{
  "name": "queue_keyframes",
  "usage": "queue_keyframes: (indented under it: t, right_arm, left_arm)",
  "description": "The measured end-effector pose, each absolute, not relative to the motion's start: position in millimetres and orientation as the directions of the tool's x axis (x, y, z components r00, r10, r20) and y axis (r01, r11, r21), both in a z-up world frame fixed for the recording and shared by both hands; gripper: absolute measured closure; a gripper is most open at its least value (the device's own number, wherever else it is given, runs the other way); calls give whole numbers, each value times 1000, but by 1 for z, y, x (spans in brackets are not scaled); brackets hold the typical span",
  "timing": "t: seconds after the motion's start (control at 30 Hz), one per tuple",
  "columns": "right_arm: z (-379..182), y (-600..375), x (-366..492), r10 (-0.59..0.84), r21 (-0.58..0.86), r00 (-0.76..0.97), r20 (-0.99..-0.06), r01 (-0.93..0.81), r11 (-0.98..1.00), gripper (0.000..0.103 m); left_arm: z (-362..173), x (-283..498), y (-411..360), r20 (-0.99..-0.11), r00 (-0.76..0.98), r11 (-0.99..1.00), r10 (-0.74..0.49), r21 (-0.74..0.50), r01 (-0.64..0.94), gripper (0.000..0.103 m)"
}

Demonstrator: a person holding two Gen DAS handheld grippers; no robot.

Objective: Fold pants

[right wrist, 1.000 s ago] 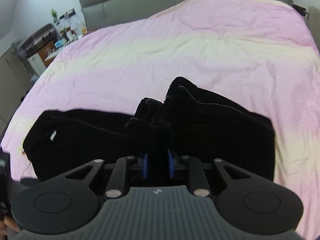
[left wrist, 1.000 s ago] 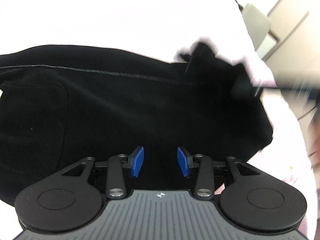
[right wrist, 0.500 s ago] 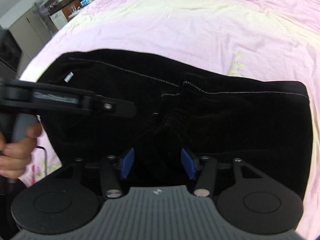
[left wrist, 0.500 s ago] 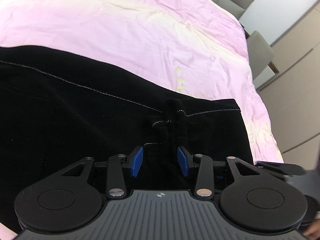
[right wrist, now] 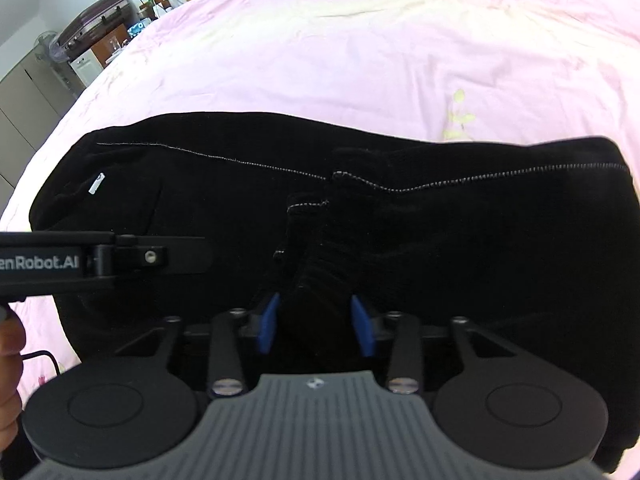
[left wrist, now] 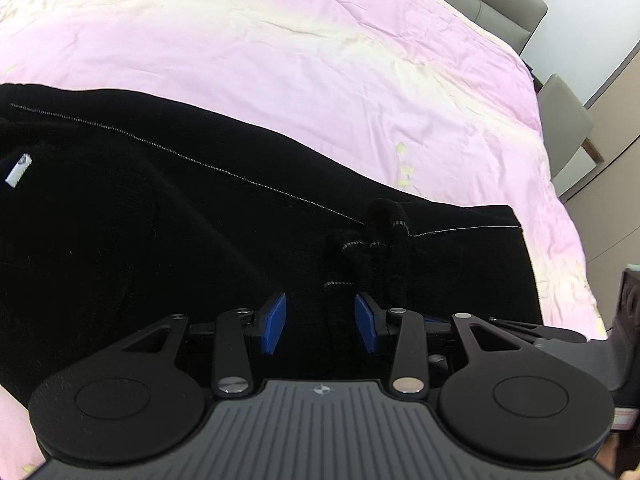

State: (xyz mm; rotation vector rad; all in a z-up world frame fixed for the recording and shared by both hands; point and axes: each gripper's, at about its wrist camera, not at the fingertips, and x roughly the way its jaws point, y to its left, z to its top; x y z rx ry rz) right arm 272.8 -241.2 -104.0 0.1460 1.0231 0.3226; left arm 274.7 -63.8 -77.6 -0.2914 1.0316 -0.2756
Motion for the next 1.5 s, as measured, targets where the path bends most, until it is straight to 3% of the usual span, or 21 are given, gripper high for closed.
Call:
queue_keyframes:
  t: [0.2,0.37,0.43,0.5,0.63,0.73,0.83,0.9,1.1,1.27,1.5]
  right_arm:
    - [-64,-246,250,404,310,509,-760,-261,914,83]
    - [-112,-235,253,380,303,417,-826,-239,922,80]
    - [-123,-233,252,375,299,425,-824,-235,925,77]
    - [-118,-231,249,381,299,439,-814,-247,922,65]
    - [-99,-238,240,380,283,481,-790,-264,922,58]
    - [-82,-261,226,311,213,570,-761,-233,949,49]
    - [-77,-291,217,152,100,635,-757,-116,988,48]
    - [-83,-314,219,108,101,629,-770,-47,994,48]
    - [-97,-345,218,63,102,625,-778,26,994,48]
    - [-99,-351,215,65,88,625,-778,5,996,47]
    - [-97,-354,221,57,50,625,-778,-28,998,47]
  left_arm:
    - [-78,277,-66,-752,520,903,-404,-419,97,58]
    - [-81,277,-66,-753,483,885,-447,-451,116,53]
    - [-83,278,-65,-767,462,888,-446,-443,122,52]
    - [-85,281,-62,-773,443,885,-454,-450,121,49]
    - [-89,287,-63,-764,422,863,-487,-496,99,39]
    - [-94,293,-68,-765,429,862,-480,-503,68,29]
    - [-106,299,-76,-778,416,864,-471,-503,39,28]
    - [-116,303,-84,-793,403,871,-457,-490,24,28]
    - [-128,303,-96,-798,445,896,-407,-444,22,48]
    - [-111,288,-107,-762,521,919,-385,-372,135,74]
    - [-54,276,-129,-662,634,917,-399,-278,286,78]
